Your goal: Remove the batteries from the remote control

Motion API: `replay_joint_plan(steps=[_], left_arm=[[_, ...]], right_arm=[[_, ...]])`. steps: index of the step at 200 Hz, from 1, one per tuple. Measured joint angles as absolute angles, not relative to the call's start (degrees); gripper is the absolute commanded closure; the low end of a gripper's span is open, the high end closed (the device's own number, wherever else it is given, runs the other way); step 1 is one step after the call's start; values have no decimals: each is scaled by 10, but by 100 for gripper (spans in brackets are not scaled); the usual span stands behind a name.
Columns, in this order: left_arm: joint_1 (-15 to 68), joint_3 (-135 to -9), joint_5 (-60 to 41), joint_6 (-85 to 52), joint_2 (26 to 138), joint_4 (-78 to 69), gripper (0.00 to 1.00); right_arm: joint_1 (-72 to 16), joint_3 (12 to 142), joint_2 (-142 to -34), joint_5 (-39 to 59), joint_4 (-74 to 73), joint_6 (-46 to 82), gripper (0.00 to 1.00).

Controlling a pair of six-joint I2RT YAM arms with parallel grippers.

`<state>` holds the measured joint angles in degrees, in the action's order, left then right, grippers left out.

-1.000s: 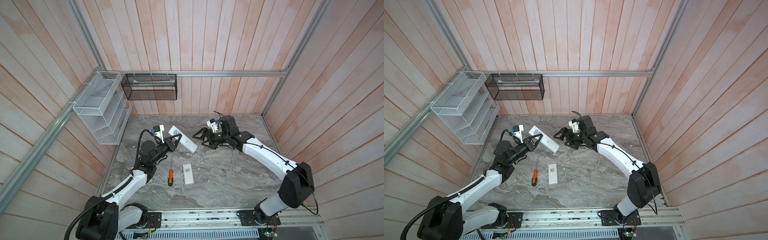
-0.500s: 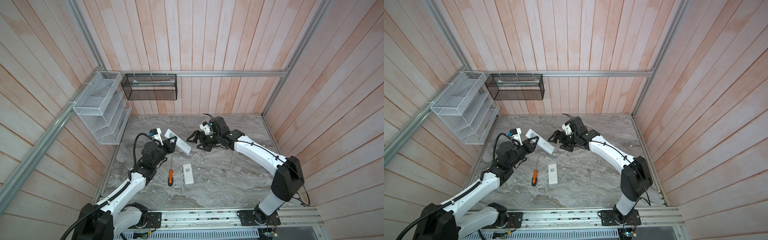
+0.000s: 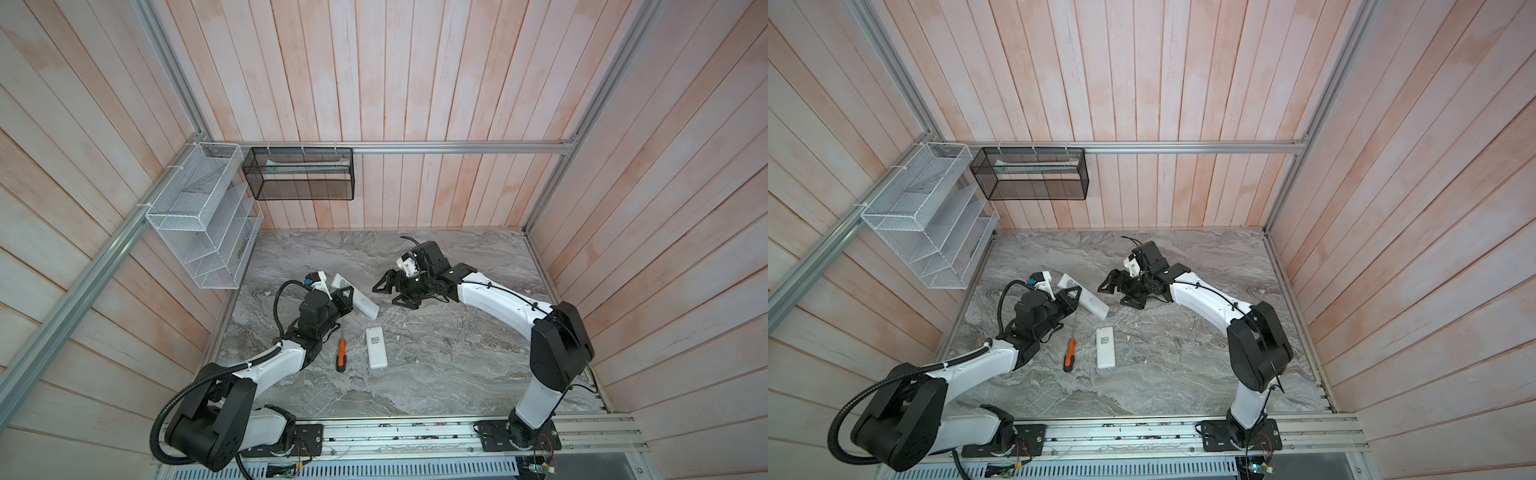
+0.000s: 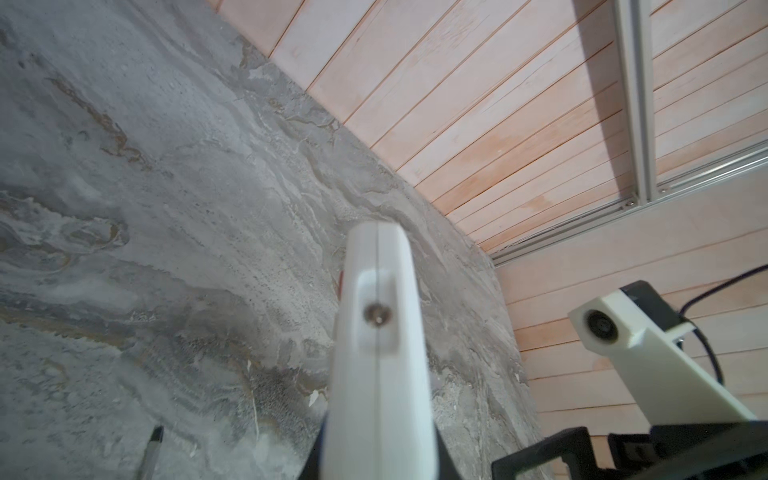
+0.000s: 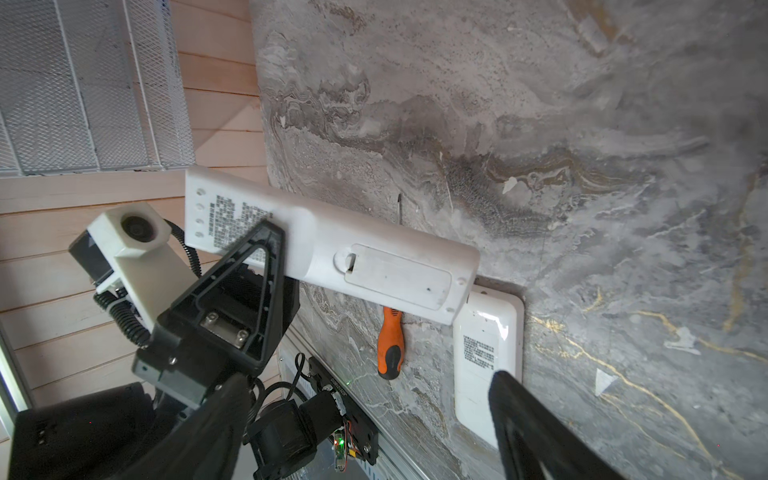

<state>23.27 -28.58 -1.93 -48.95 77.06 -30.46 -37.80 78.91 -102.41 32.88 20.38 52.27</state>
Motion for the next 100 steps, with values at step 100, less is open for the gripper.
replay_joint_plan(steps=[100], left_arm=[[236, -249, -16, -494, 868, -460, 100]], right_arm=[[-365, 805, -1136, 376, 192, 512, 15]])
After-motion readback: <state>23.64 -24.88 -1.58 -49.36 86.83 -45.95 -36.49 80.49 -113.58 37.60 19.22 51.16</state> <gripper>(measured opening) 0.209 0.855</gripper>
